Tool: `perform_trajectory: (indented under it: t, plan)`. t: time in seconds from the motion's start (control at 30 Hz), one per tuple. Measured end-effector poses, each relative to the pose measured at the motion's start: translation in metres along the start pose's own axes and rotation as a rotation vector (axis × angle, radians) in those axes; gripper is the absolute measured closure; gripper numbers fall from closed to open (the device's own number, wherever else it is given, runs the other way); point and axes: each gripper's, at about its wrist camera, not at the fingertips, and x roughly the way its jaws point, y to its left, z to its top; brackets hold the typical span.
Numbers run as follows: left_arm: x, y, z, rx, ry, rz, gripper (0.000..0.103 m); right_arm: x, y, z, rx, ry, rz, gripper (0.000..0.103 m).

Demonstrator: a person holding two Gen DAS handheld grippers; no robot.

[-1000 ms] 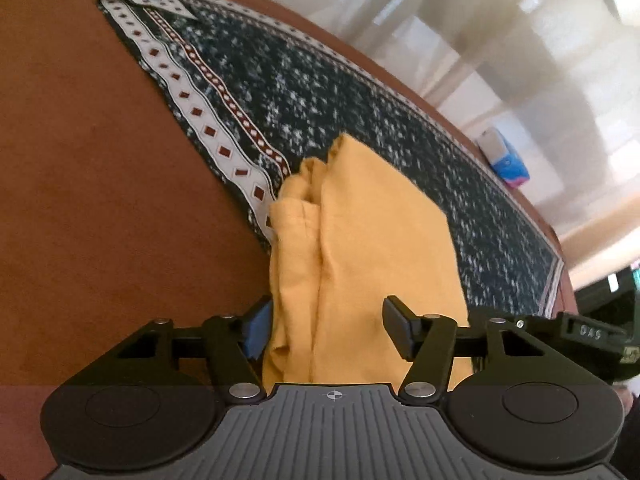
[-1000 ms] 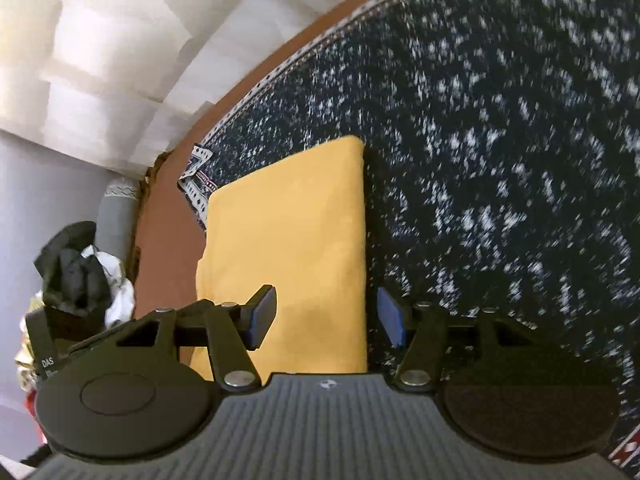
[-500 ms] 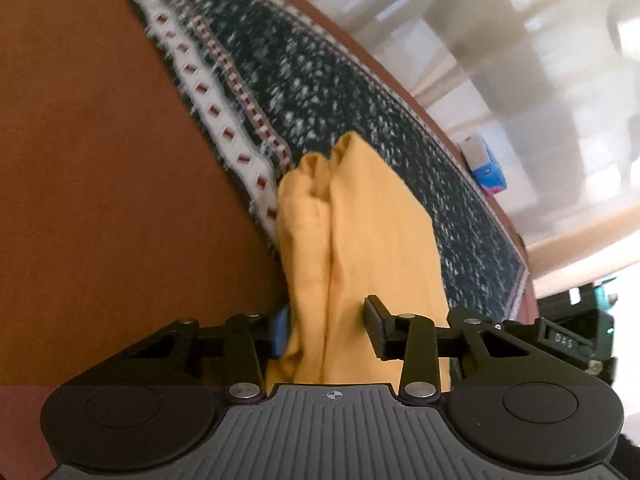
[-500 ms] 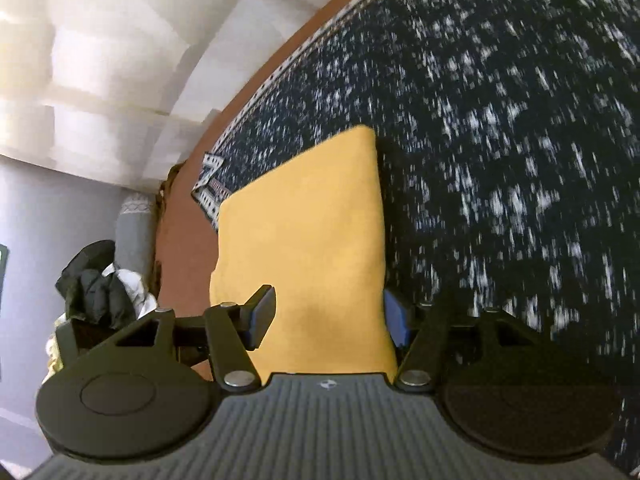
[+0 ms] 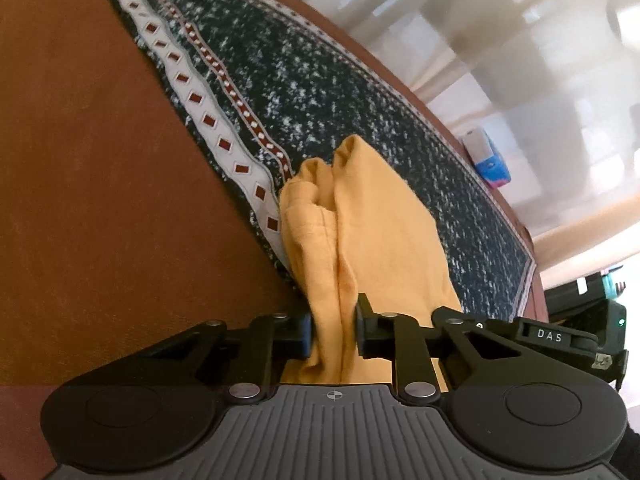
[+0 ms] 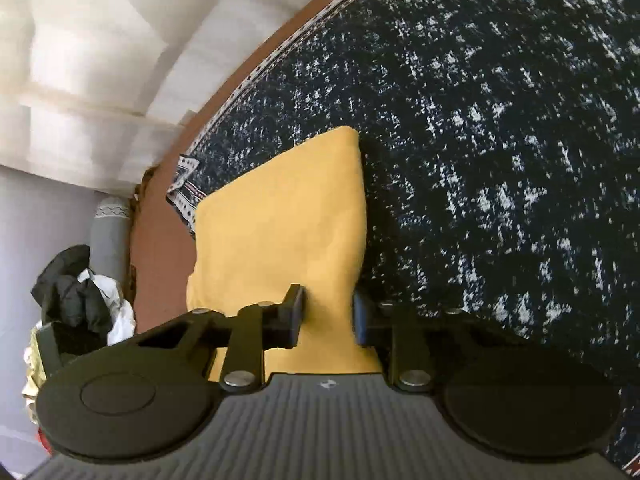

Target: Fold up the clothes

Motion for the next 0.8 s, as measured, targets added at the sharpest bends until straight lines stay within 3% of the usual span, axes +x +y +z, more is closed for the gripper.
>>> perform_trajectory:
  t: [0.13, 0.47, 0.67, 0.8]
  plan:
    - [-0.013, -0.007, 0.002, 0.026, -0.030, -0.005, 0.091, -0.007, 0.019, -0.003, -0.062, -0.029, -0.008, 0.088]
    - [-0.034, -0.053, 0.003, 0.135, -0.090, -0.056, 0.091, -0.053, 0.049, -0.007, -0.107, -0.150, 0.063, 0.088]
    - [-0.042, -0.086, 0.003, 0.209, -0.118, -0.087, 0.091, -0.089, 0.040, -0.007, -0.104, -0.228, 0.071, 0.088]
    - [-0.026, -0.125, -0.008, 0.270, -0.107, -0.101, 0.091, -0.121, 0.019, -0.010, -0.090, -0.290, 0.074, 0.088]
